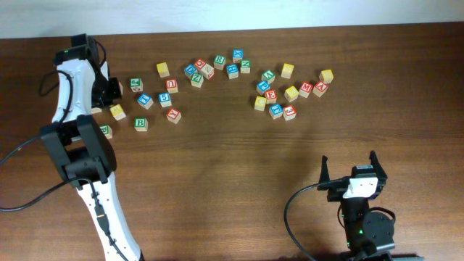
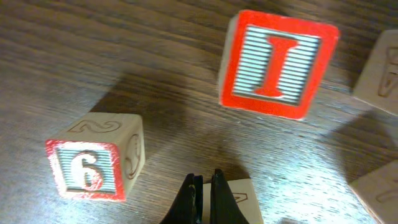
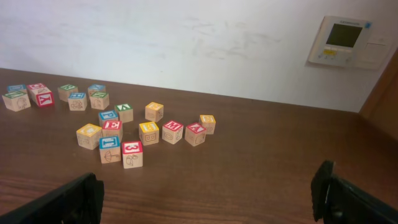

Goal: Spell out ICRA
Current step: 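Lower the left gripper toward the red-bordered I block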

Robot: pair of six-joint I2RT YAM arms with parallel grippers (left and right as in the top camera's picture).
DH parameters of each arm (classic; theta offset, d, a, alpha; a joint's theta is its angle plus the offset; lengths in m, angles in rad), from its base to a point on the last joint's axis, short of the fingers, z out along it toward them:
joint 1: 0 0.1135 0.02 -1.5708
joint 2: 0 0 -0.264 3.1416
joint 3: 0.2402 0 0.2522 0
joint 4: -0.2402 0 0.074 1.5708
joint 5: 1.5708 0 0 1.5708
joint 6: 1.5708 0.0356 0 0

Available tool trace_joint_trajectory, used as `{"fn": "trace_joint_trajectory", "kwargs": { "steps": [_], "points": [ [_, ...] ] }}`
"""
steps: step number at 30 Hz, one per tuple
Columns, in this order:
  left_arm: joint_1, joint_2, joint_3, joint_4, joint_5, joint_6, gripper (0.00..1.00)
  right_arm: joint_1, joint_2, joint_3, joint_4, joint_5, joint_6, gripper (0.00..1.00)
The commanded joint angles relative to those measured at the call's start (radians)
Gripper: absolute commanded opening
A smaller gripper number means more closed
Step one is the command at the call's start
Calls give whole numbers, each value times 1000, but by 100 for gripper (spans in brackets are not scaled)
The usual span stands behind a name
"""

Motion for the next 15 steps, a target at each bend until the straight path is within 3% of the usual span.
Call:
{"fn": "trace_joint_trajectory", "kwargs": {
  "steps": [1, 9, 15],
  "points": [
    [3, 8, -8, -5, 47, 44, 0, -6, -8, -5, -8, -5, 5, 98],
    [2, 8, -8, 16, 183, 45, 0, -6, -8, -5, -8, -5, 5, 98],
    [-15, 8, -8, 43, 183, 44, 0, -6, -8, -5, -8, -5, 5, 98]
  ]
}}
